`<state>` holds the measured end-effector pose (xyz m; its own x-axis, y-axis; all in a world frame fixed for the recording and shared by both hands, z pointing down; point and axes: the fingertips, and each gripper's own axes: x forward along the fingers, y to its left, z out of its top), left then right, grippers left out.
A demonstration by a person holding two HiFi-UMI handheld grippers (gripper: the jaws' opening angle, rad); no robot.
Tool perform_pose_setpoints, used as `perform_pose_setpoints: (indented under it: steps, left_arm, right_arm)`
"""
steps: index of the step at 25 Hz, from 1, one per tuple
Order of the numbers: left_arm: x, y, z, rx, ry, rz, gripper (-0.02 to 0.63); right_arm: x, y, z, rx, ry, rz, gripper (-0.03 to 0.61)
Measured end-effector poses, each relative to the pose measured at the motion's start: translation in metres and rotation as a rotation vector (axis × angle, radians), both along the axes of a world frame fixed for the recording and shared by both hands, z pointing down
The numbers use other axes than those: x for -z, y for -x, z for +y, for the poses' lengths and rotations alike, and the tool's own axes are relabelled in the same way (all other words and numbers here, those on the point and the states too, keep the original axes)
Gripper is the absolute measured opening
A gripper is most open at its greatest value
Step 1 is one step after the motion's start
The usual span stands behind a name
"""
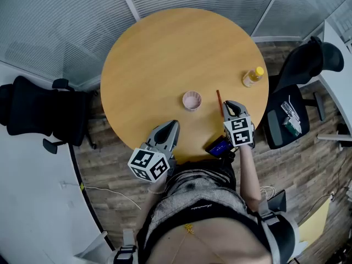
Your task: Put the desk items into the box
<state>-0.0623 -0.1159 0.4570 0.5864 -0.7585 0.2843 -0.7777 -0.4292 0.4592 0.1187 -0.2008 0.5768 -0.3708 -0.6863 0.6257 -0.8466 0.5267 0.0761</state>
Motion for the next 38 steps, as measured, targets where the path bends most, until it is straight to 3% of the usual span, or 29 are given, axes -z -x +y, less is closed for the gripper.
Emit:
perform_pose_setpoints:
  steps: [27,38]
  left_arm:
    - [-0.015,-0.006,-0.029,-0.043,0.04,0.008,0.002]
    - [-0.021,-0.003,-0.033,-0.045,0.057,0.013,0.002]
  right_arm:
    - [-0.087,-0.002,-0.006,0.082,0.263,0.043,0.031]
    - [-0.127,-0.009,0.0,0.081,0.412,0.083,0.049]
